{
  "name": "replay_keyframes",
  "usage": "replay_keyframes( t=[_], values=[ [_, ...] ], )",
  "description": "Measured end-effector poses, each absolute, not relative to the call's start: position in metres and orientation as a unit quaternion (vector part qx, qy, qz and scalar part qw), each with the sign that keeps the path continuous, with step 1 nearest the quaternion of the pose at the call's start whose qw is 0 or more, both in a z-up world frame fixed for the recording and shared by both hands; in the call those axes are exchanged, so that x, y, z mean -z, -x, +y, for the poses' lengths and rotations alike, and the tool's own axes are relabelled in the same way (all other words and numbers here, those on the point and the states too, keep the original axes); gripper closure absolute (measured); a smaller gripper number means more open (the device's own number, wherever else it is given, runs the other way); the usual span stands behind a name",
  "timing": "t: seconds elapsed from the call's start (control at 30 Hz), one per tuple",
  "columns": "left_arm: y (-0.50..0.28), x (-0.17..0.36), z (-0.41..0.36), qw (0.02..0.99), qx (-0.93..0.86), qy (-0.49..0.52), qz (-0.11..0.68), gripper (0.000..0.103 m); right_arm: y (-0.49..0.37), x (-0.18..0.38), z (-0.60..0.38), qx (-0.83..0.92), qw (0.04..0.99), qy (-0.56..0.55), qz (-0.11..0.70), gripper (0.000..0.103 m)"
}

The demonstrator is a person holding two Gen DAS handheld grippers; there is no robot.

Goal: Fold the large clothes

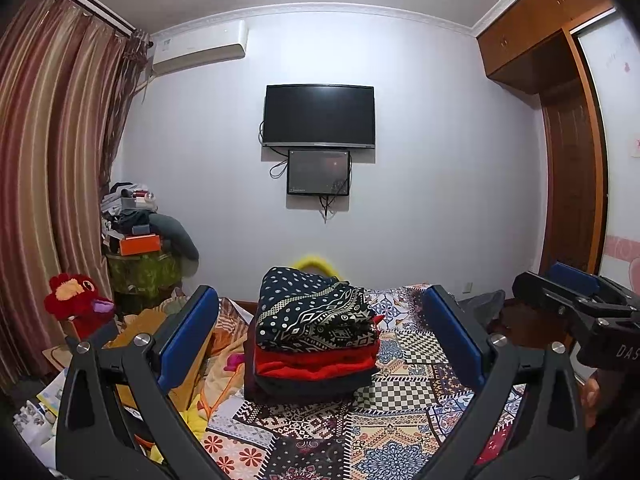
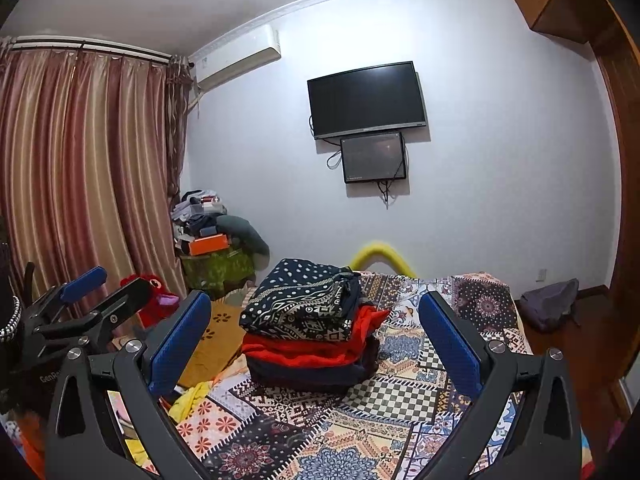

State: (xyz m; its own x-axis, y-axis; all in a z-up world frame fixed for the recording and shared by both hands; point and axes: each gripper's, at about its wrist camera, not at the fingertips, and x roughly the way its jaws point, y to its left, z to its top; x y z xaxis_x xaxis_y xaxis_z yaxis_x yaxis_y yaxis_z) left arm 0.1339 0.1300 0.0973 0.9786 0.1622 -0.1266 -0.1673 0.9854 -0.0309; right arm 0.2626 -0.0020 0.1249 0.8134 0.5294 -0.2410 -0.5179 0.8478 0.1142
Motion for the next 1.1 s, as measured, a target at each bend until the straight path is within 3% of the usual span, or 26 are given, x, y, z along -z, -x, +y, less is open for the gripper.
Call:
replay_keyframes(
  t=[1.1],
  values=[
    [-0.1370, -0.0912, 0.1318, 0.994, -0.075, 0.040, 0.073, 0.000, -0.2667, -0.1231, -0.0034, -0.270, 0.953, -0.024, 0.137, 0.000]
  ],
)
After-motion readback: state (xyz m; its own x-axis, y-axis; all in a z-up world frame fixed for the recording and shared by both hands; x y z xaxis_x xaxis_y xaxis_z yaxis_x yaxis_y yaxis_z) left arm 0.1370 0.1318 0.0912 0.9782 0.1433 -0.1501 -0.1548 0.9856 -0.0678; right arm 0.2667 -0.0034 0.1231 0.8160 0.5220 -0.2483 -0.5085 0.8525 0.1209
